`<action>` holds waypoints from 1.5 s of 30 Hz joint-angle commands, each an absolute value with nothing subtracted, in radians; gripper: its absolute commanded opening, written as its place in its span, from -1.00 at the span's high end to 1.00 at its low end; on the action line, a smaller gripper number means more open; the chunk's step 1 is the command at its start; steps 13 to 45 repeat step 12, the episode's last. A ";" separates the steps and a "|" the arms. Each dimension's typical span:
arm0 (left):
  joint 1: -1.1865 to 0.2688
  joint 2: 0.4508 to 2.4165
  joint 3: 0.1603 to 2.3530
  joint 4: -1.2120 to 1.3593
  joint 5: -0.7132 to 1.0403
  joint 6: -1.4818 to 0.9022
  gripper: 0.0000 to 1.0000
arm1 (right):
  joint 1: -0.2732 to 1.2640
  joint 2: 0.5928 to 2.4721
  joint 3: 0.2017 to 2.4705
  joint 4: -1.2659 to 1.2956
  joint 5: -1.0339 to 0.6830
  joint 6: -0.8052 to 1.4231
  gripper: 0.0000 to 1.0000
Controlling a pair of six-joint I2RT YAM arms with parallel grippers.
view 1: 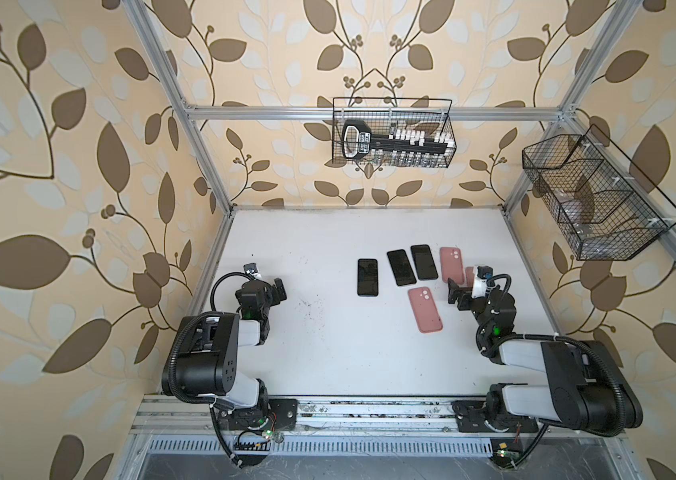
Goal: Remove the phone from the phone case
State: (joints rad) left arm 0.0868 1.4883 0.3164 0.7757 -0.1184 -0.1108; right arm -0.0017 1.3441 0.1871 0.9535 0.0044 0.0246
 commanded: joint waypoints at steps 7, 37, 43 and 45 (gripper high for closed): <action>0.098 1.486 0.348 0.802 -0.104 -0.113 -0.97 | 0.004 1.353 0.193 0.991 0.034 0.004 -1.00; 0.098 1.485 0.346 0.804 -0.102 -0.113 -0.97 | 0.002 1.347 0.183 1.004 0.032 0.006 -1.00; 0.098 1.485 0.346 0.804 -0.102 -0.113 -0.97 | 0.002 1.347 0.183 1.004 0.032 0.006 -1.00; 0.098 1.485 0.346 0.804 -0.102 -0.113 -0.97 | 0.002 1.347 0.183 1.004 0.032 0.006 -1.00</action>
